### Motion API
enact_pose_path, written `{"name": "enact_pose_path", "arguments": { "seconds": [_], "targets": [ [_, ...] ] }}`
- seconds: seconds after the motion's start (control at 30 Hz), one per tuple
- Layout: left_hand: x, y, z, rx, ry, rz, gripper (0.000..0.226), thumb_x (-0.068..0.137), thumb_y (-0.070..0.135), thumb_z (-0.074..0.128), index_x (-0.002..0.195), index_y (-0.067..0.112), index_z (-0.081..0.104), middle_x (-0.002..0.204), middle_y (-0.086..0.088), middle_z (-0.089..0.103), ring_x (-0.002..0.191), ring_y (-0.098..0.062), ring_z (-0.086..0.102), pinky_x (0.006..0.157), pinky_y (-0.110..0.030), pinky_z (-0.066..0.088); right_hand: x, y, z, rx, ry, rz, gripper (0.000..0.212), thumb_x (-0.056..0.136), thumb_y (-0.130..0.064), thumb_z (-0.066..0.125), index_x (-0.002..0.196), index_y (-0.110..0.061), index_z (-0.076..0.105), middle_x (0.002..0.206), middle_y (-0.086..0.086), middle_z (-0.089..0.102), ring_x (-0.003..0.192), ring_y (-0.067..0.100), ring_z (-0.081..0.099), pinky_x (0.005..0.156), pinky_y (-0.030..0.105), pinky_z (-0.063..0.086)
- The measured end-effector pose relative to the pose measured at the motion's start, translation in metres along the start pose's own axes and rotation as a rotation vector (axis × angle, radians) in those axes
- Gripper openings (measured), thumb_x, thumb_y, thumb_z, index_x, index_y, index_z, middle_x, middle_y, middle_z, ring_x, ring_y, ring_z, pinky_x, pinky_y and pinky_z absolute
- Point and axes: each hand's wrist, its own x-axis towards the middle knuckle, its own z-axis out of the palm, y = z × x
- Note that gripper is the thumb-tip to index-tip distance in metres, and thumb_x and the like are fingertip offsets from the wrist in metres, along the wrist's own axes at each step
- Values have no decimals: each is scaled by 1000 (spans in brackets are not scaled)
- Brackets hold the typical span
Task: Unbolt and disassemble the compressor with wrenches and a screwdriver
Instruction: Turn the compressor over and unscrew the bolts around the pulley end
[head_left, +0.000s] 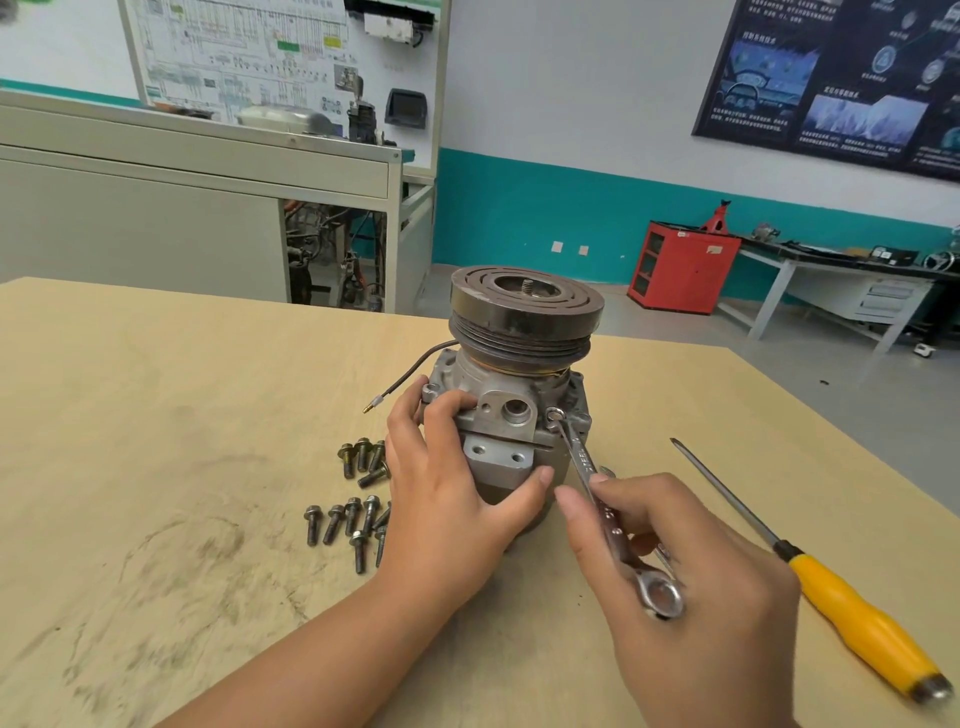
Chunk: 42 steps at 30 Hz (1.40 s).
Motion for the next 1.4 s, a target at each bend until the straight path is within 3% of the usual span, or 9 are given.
{"name": "enact_pose_path", "arguments": {
  "seconds": [0.13, 0.3, 0.47, 0.6, 0.73, 0.9, 1.0, 1.17, 1.4],
  "targets": [
    [1, 2, 0, 0, 12, 13, 65, 61, 61, 63, 105, 57, 14, 132, 26, 12, 135, -5, 12, 104, -25, 18, 5, 1, -5, 443, 58, 551, 21, 75, -46, 71, 72, -25, 68, 60, -5, 68, 53, 9, 64, 54, 12, 49],
    [0, 1, 0, 5, 8, 15, 65, 62, 61, 62, 109, 52, 18, 133, 26, 10, 136, -4, 11, 103, -23, 19, 25, 27, -15, 546, -49, 679, 20, 83, -13, 66, 63, -12, 68, 57, 2, 66, 49, 8, 60, 51, 11, 46],
    [0, 1, 0, 0, 4, 27, 65, 64, 60, 64, 105, 57, 14, 129, 30, 9, 135, -1, 9, 103, -24, 18, 49, 64, -11, 841, -168, 949, 12, 83, -3, 60, 73, -8, 59, 51, 0, 54, 46, 8, 49, 44, 15, 43],
    [0, 1, 0, 8, -1, 31, 70, 66, 55, 72, 101, 61, 12, 128, 30, 10, 136, -4, 11, 103, -22, 17, 62, 84, 9, 842, -201, 998, 6, 89, -7, 59, 85, -10, 56, 54, -3, 55, 49, 6, 49, 44, 15, 41],
    [1, 1, 0, 16, -1, 9, 63, 58, 70, 53, 103, 61, 11, 129, 31, 8, 136, -5, 11, 98, -10, 13, 71, 97, 41, 766, -272, 1020, 4, 91, -13, 59, 95, -13, 62, 57, -6, 53, 54, 6, 46, 51, 18, 38],
    [0, -1, 1, 16, 0, 15, 62, 58, 70, 52, 106, 58, 14, 120, 34, 3, 130, 4, 7, 96, -3, 8, 87, 100, 74, 741, -361, 983, 31, 92, -7, 52, 63, -16, 55, 46, -10, 43, 49, 8, 36, 53, 24, 29],
    [0, -1, 1, 9, 1, 15, 63, 58, 70, 52, 106, 60, 13, 118, 36, 1, 128, 7, 6, 98, -5, 9, 93, 98, 81, 737, -300, 981, 33, 92, -6, 48, 60, -17, 51, 41, -10, 40, 42, 5, 34, 53, 26, 26],
    [0, -2, 2, 11, 1, 16, 63, 58, 70, 54, 107, 57, 17, 120, 35, 4, 132, 1, 10, 99, -12, 14, 96, 101, 57, 1028, -132, 1167, 24, 95, -15, 48, 72, -17, 49, 42, -9, 40, 39, 5, 37, 52, 22, 29],
    [0, 0, 1, 4, 6, 29, 64, 64, 64, 63, 106, 56, 15, 131, 29, 9, 135, -2, 9, 103, -24, 19, 78, 70, -4, 1170, -84, 1255, 23, 78, -27, 61, 61, -15, 69, 54, -5, 53, 44, 6, 50, 43, 16, 39]
  ]
}}
